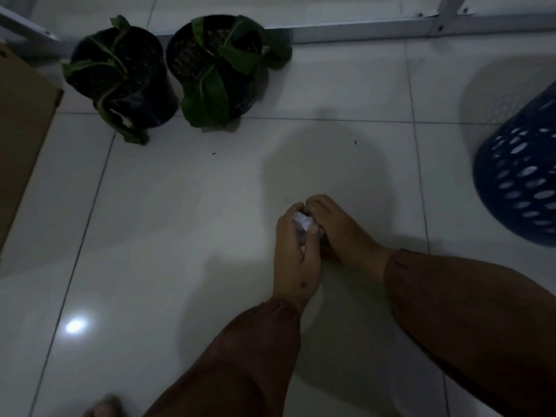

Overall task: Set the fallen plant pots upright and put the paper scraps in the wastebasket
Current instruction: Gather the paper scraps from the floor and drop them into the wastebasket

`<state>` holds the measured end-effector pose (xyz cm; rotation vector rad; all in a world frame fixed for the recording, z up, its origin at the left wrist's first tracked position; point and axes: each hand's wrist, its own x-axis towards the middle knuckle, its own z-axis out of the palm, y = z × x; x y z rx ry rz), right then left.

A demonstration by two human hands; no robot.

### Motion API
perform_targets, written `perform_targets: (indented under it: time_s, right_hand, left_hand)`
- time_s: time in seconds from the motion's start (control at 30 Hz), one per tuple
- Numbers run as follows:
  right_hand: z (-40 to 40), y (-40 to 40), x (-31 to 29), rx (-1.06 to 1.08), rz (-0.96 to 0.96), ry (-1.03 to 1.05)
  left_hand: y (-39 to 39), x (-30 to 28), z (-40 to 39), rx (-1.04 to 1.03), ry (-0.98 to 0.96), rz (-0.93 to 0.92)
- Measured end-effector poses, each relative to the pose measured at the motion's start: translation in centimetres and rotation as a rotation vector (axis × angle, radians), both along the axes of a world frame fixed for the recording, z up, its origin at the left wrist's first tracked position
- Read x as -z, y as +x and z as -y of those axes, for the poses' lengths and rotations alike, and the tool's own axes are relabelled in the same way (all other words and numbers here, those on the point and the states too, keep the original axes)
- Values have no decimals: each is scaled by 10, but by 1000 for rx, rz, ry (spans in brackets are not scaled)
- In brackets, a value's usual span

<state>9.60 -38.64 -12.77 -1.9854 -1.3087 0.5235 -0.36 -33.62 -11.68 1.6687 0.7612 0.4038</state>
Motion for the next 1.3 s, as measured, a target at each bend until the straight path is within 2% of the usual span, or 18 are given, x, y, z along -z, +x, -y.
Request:
perform_targets:
  time_s: [0.3,0.53,0.73,0.8,0.87,0.93,1.0,1.13,1.23,1.3]
  right_hand:
    - [24,44,-68,188,250,164]
    - [63,86,-169,480,438,233]
    - [129,115,-245,746,644,435]
    - [154,124,-259,790,683,429]
    - [180,137,-264,824,711,308]
    - [206,154,-259,898,671,79]
    - [227,163,-249,990,521,-85]
    - [250,161,-238,1055,264,-112]
    - [256,166,-237,996,226,-216]
    - [257,168,-238,982,237,-192]
  left_hand:
    - [57,-66,19,87,39,190]
    - [115,-157,46,246,82,404]
    - [164,-234,102,430,169,612]
    - [177,-248,123,503,192,650]
    - [189,-254,140,608,211,643]
    - [199,-253,153,735,266,579]
    - [207,-244,157,809,369,477]
    - [213,-222,149,822,440,369]
    - [214,-217,145,812,459,354]
    - [214,-217,143,783,458,405]
